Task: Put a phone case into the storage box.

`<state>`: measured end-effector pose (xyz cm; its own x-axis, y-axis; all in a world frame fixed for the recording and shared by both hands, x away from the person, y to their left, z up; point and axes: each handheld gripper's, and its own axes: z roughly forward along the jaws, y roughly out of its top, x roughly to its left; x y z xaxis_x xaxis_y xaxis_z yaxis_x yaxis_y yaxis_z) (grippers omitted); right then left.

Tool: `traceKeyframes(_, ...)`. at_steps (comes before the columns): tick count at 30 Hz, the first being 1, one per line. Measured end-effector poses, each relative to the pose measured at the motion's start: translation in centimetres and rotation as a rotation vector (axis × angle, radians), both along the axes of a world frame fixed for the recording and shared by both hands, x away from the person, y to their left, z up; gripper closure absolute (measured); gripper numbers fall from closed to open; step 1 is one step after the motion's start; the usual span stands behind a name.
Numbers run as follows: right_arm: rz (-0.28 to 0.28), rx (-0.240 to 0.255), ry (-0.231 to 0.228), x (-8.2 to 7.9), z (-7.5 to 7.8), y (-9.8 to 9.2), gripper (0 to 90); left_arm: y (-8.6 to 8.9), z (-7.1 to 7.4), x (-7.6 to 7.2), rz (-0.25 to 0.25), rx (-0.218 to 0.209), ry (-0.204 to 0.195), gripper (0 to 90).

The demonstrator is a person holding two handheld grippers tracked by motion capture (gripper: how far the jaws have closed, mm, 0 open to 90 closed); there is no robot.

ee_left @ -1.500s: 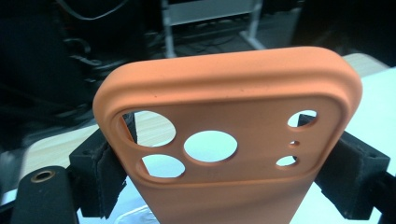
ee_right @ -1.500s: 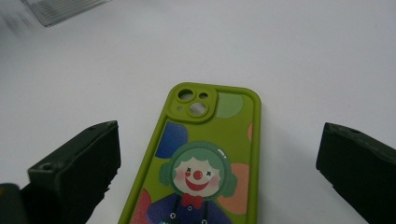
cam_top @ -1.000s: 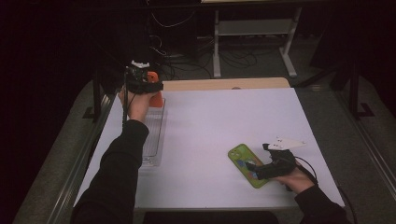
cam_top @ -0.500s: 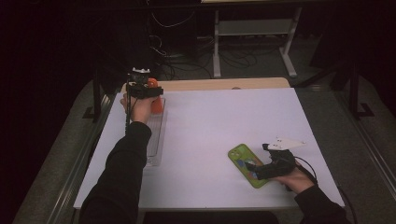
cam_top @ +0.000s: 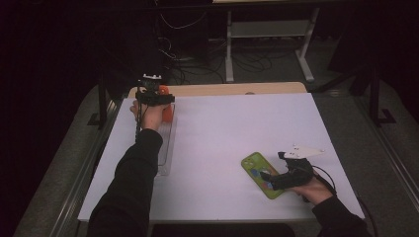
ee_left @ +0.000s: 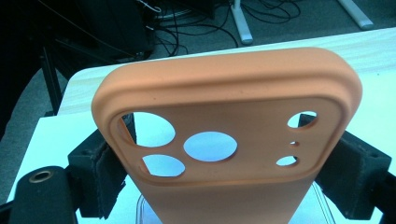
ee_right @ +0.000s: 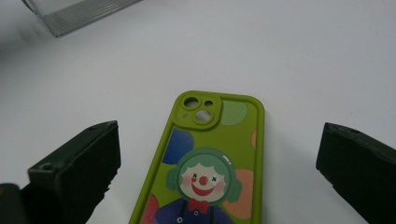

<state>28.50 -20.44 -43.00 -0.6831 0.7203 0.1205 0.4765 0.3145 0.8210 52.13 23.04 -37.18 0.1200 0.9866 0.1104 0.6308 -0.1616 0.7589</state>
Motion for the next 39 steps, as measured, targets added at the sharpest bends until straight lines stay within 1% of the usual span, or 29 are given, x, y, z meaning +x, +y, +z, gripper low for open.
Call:
traceKeyframes(3,0.000,0.000,0.002,0.0,0.0,0.0,0.0,0.0,-0.1,0.1,-0.007,0.007,-0.007,12.4)
traceKeyframes(6,-0.001,0.000,0.003,0.0,0.0,0.0,0.0,0.0,-0.3,0.3,-0.003,-0.004,-0.005,11.9)
traceKeyframes(11,-0.001,-0.001,0.003,0.0,0.0,0.0,0.0,0.2,-0.4,0.4,-0.006,-0.008,-0.012,11.0)
traceKeyframes(12,-0.001,-0.001,0.002,0.0,0.0,0.0,0.0,0.1,-0.5,0.4,-0.002,-0.011,-0.011,9.3)
traceKeyframes(14,-0.001,-0.001,0.002,0.0,0.0,0.0,0.0,0.2,-0.5,0.5,-0.011,-0.020,-0.016,5.0)
traceKeyframes(15,0.000,-0.001,0.002,0.0,0.0,0.0,0.0,0.3,-0.5,0.5,-0.011,-0.017,-0.017,3.3)
traceKeyframes(16,0.000,-0.002,0.002,0.0,0.0,0.0,0.0,0.4,-0.4,0.5,-0.010,-0.021,-0.011,1.9)
traceKeyframes(17,-0.001,-0.002,0.002,0.0,0.0,0.0,0.0,0.5,-0.4,0.5,-0.015,-0.035,-0.019,1.1)
traceKeyframes(19,0.000,-0.002,0.002,0.0,0.0,0.0,0.0,0.6,-0.2,0.4,-0.023,-0.039,-0.024,0.0)
traceKeyframes(20,0.000,-0.002,0.001,0.0,0.0,0.0,0.0,0.6,-0.2,0.4,-0.024,-0.047,-0.036,0.0)
traceKeyframes(22,0.000,-0.001,0.001,0.0,0.0,0.0,0.0,0.9,0.2,0.2,-0.038,-0.034,-0.037,0.0)
traceKeyframes(26,-0.002,-0.002,0.003,0.0,0.0,0.0,0.0,1.4,1.1,-0.4,-0.066,-0.057,-0.037,0.0)
traceKeyframes(29,-0.005,0.000,0.003,0.0,0.0,0.0,0.0,1.8,1.6,-1.0,-0.105,-0.062,-0.019,0.0)
traceKeyframes(30,-0.008,0.000,0.003,0.1,0.0,0.0,0.0,1.9,1.8,-1.2,-0.112,-0.070,-0.020,0.0)
traceKeyframes(31,-0.009,0.000,0.004,0.1,0.0,0.0,0.0,2.0,2.0,-1.4,-0.124,-0.064,-0.009,0.0)
traceKeyframes(33,-0.012,0.001,0.006,0.1,0.0,0.0,0.0,2.3,2.3,-1.9,-0.139,-0.070,-0.006,0.0)
traceKeyframes(35,-0.012,0.000,0.002,0.2,0.1,0.0,0.0,2.6,2.6,-2.4,-0.156,-0.070,0.001,0.0)
traceKeyframes(37,-0.014,0.001,0.000,0.3,0.1,0.0,0.0,2.8,2.8,-3.1,-0.177,-0.088,0.005,0.0)
traceKeyframes(39,-0.011,-0.006,0.003,0.2,0.1,0.1,0.0,3.0,3.0,-4.0,-0.206,-0.085,0.014,0.0)
